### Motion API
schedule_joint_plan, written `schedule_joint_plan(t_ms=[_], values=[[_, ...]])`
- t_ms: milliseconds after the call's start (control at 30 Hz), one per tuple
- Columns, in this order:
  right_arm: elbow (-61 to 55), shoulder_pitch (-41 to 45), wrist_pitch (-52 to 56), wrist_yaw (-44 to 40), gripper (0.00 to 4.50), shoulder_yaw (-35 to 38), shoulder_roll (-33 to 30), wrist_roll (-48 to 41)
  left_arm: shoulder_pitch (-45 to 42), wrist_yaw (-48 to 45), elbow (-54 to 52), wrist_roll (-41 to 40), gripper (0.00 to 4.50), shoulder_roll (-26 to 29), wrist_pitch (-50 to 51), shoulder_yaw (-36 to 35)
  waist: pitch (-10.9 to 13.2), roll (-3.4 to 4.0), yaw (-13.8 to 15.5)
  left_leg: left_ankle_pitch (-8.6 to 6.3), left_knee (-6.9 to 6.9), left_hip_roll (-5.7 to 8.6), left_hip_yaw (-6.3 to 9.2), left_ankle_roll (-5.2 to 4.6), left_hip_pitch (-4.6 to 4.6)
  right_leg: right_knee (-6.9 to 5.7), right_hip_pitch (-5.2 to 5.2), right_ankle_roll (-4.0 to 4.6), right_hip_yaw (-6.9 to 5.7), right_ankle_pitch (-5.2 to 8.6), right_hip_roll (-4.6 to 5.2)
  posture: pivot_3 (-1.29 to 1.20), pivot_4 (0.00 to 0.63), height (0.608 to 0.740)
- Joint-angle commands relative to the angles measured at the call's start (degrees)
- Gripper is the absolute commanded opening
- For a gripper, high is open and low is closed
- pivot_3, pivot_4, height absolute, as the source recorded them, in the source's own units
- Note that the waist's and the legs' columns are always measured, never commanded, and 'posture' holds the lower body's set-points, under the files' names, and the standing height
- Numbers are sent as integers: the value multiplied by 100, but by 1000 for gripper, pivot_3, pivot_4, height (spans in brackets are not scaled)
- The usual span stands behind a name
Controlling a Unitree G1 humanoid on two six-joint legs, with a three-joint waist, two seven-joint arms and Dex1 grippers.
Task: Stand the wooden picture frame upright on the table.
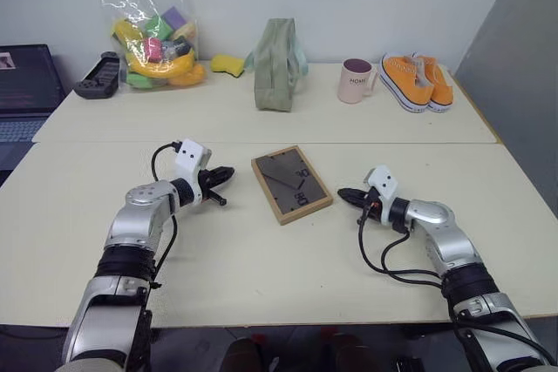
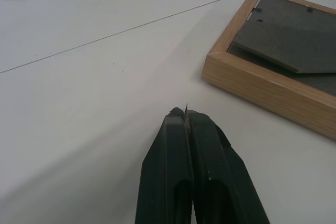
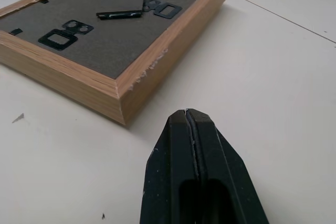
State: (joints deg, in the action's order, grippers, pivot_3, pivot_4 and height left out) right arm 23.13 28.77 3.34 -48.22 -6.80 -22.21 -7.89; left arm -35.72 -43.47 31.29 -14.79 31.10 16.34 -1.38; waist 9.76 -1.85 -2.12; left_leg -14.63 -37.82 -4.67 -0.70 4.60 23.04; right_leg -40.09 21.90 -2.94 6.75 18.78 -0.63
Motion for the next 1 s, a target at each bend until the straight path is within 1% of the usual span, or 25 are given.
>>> schedule_joint_plan(t_ms=[33, 233, 367, 500, 633, 833, 1000], values=[[-17, 170, -106, 160, 0, 5, 252, 13, -264, -123, 306, 169, 78, -115, -285, 49, 0, 0, -16, 0, 0, -1, 1, 0, 0, -1, 0, 0, 0, 0, -1, 0, 150, 740], [-89, 140, -41, 320, 0, -115, 586, 65, -427, -282, 515, 307, 78, -285, -392, 108, 0, 0, -22, 0, -4, 0, 4, 0, 1, -5, 0, 0, -1, 0, -1, 0, 150, 740], [-344, -2, 115, 408, 0, -151, 732, 8, -478, -346, 581, 367, 78, -327, -419, 101, 0, 0, -27, 0, -3, 0, 7, 0, 1, -6, 0, 0, -3, 0, -2, 0, 150, 740], [-912, -321, 392, 320, 0, -218, 731, -89, -533, -432, 664, 431, 78, -356, -456, 119, 0, 0, -27, 0, -2, 0, 9, 0, 2, -7, 0, 0, -3, 0, -2, 0, 150, 740], [-1577, -653, 808, 299, 0, -238, 710, -234, -734, -529, 965, 553, 78, -433, -597, 183, 0, 0, -14, 0, -3, 1, 17, 0, 7, -6, 0, 0, -9, 0, -3, 0, 150, 740], [-2024, -917, 1185, 359, 0, -190, 679, -316, -1053, -657, 1423, 723, 78, -584, -860, 266, 0, 0, 18, 1, -7, 1, 23, 1, 9, -6, -2, -1, -12, 0, -6, 0, 150, 740], [-2196, -1014, 1281, 445, 0, -189, 646, -313, -1229, -736, 1669, 806, 78, -710, -988, 270, 0, 0, 27, 1, -7, 2, 31, 1, 16, -1, -2, -1, -16, 0, -7, 0, 150, 740]])
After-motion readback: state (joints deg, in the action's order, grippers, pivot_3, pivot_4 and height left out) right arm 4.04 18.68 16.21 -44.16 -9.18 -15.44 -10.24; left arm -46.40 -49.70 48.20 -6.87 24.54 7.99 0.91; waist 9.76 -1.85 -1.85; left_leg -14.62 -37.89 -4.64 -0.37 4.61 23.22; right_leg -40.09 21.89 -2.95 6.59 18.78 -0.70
